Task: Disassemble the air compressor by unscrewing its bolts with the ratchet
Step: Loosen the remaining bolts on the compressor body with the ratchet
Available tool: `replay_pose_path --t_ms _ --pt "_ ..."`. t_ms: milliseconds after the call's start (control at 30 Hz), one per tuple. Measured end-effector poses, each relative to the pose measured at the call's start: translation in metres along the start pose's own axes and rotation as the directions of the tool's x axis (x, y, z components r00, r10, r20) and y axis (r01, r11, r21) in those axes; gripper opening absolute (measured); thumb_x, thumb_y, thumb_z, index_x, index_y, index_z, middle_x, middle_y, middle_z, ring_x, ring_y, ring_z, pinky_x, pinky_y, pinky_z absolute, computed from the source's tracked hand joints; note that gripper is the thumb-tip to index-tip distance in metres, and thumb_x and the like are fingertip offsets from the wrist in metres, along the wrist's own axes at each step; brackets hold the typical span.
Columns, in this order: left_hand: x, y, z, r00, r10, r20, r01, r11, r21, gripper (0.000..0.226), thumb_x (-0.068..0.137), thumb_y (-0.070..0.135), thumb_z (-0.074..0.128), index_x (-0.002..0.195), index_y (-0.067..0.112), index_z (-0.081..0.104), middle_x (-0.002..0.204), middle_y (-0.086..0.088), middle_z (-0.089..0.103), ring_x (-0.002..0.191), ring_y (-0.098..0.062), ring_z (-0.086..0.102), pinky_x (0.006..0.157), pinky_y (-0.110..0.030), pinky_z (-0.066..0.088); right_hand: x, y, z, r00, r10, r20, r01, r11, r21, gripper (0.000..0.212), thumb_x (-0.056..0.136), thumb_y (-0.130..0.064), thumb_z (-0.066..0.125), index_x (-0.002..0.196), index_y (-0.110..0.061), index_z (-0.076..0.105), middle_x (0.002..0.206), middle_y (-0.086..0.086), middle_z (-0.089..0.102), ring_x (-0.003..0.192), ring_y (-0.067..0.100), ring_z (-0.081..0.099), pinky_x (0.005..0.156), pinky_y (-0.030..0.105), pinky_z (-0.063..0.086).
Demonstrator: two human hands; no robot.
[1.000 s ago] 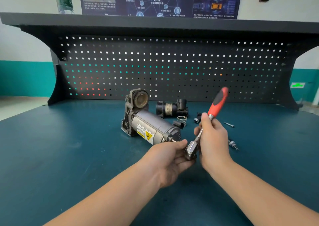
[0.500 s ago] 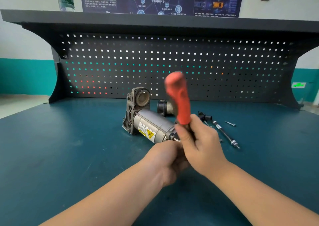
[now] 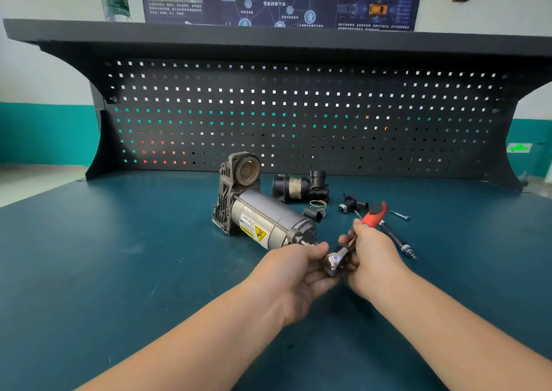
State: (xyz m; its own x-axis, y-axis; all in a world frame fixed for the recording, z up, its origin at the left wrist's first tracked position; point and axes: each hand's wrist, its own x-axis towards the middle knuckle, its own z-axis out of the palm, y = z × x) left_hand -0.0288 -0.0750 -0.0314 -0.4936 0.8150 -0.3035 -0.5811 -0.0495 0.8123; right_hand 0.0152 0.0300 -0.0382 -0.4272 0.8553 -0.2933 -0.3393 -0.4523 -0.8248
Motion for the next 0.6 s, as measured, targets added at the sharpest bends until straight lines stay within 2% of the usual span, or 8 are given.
replay_pose_path --t_ms 67,167,233,333,400,467,533,600 --pt "0.0 0.0 0.0 1.0 -0.001 -0.004 0.001 1.0 0.0 0.01 0.09 0.003 0.055 0.098 -0.002 0.06 0.074 -0.016 0.068 0.058 -0.02 0.065 0.049 -0.027 0.057 0.0 0.0 0.001 0.996 -0.08 0.035 0.082 0.996 -0.037 0.031 0.098 -0.035 0.05 0.073 -0.017 0.049 0.059 -0.001 0.052 0.046 0.01 0.045 0.046 0.024 0.035" --pt "0.001 -0.001 -0.001 1.0 -0.003 -0.01 0.003 1.0 -0.007 0.009 0.089 0.003 0.056 0.096 -0.001 0.06 0.086 -0.019 0.066 0.069 -0.023 0.062 0.055 -0.029 0.057 -0.007 -0.002 0.003 0.903 -0.408 0.135 0.425 0.895 -0.134 0.032 0.098 -0.035 0.047 0.071 -0.019 0.049 0.048 -0.009 0.051 0.046 0.007 0.042 0.05 0.025 0.033" --pt "0.0 -0.002 -0.001 1.0 0.002 -0.013 -0.003 1.0 -0.028 0.007 0.089 0.003 0.058 0.092 -0.001 0.061 0.078 -0.018 0.067 0.068 -0.024 0.062 0.054 -0.03 0.058 -0.014 -0.002 0.002 0.726 -0.637 0.262 0.687 0.696 -0.211 0.032 0.098 -0.034 0.046 0.069 -0.019 0.047 0.048 -0.01 0.05 0.046 0.003 0.042 0.05 0.019 0.035" --pt "-0.003 -0.002 0.001 1.0 0.022 0.007 -0.022 0.999 -0.026 0.008 0.088 0.006 0.059 0.084 0.001 0.064 0.067 -0.013 0.067 0.061 -0.021 0.063 0.05 -0.026 0.057 -0.027 -0.001 -0.001 0.35 -0.792 0.499 0.937 0.303 -0.177 0.026 0.096 -0.035 0.047 0.072 -0.027 0.045 0.054 -0.007 0.048 0.05 0.004 0.043 0.051 0.017 0.036" --pt "-0.005 -0.003 0.001 0.998 0.042 0.052 -0.04 0.998 -0.041 0.021 0.091 0.007 0.054 0.074 0.005 0.068 0.063 -0.007 0.068 0.054 -0.015 0.065 0.048 -0.021 0.054 -0.034 -0.003 -0.003 0.013 -0.734 0.679 0.993 -0.069 -0.094 0.017 0.094 -0.034 0.047 0.078 -0.029 0.048 0.059 -0.009 0.043 0.052 0.006 0.041 0.052 0.018 0.035" --pt "-0.006 -0.003 -0.001 0.994 0.063 0.09 -0.054 0.993 -0.1 0.036 0.094 0.007 0.045 0.066 0.013 0.068 0.058 0.002 0.068 0.052 -0.005 0.065 0.052 -0.018 0.053 -0.036 -0.004 -0.005 -0.26 -0.541 0.8 0.917 -0.399 0.029 0.029 0.098 -0.033 0.043 0.084 -0.015 0.061 0.065 -0.007 0.051 0.054 0.014 0.047 0.052 0.024 0.039" --pt "-0.006 -0.003 -0.003 0.995 0.065 0.075 -0.058 0.994 -0.098 0.041 0.099 0.002 0.034 0.068 0.014 0.059 0.051 0.009 0.064 0.049 0.002 0.061 0.052 -0.013 0.05 -0.035 -0.003 -0.004 -0.359 -0.414 0.837 0.836 -0.541 0.092 0.045 0.099 -0.032 0.037 0.081 -0.003 0.066 0.065 0.005 0.058 0.053 0.025 0.051 0.047 0.031 0.041" --pt "-0.006 -0.002 -0.004 0.995 0.061 0.073 -0.055 0.995 -0.084 0.039 0.096 0.003 0.039 0.068 0.011 0.063 0.063 0.002 0.068 0.057 -0.005 0.065 0.056 -0.016 0.053 -0.035 -0.001 -0.004 -0.313 -0.497 0.809 0.872 -0.489 0.037 0.041 0.099 -0.033 0.038 0.081 -0.006 0.063 0.063 0.002 0.055 0.052 0.022 0.05 0.046 0.031 0.041"
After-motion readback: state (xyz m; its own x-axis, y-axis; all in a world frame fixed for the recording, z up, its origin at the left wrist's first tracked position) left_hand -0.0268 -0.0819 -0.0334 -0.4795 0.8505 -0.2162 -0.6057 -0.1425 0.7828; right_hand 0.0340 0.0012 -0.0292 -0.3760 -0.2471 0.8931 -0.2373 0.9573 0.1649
